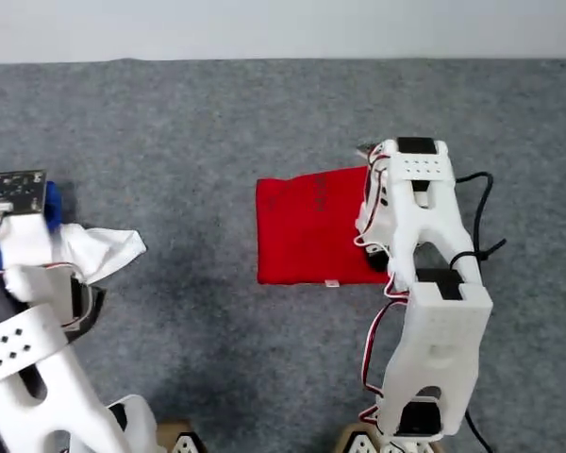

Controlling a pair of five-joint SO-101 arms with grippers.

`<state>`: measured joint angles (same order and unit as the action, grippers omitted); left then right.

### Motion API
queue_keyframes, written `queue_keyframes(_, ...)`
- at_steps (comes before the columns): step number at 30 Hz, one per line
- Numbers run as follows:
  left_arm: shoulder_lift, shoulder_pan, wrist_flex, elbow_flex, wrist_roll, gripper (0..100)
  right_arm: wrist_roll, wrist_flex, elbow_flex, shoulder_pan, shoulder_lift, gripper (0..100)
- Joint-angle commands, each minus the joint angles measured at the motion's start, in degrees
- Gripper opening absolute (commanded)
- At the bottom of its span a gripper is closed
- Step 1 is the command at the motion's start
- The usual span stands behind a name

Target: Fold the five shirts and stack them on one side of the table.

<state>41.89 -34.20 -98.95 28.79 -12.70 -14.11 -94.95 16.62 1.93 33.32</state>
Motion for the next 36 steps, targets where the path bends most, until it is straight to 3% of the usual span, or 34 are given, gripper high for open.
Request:
queue_keyframes(1, 1.1, -1.9, -1.1, -1.9, -1.8, 1, -0.8, 0.4, 2.0, -0.5, -1.9, 1.0)
queue_keyframes(11, 1.1, -1.9, -1.5, -9.5, -1.8, 1, -0.5, -4.3, 4.6, 12.1, -15.0, 1.0)
queue_keyframes(20, 1.1, -1.9, -1.5, -10.7, -1.8, 1, -0.4, 1.4, 4.5, 25.2, -7.8, 1.0)
queue_keyframes(28, 1.1, -1.9, -1.5, -10.7, -1.8, 1, -0.4, 6.4, 5.4, 29.3, 7.2, 1.0)
queue_keyframes(36, 1.1, -1.9, -1.5, -10.7, -1.8, 1, -0.5, 0.2, 13.7, 27.4, 1.0, 0.9)
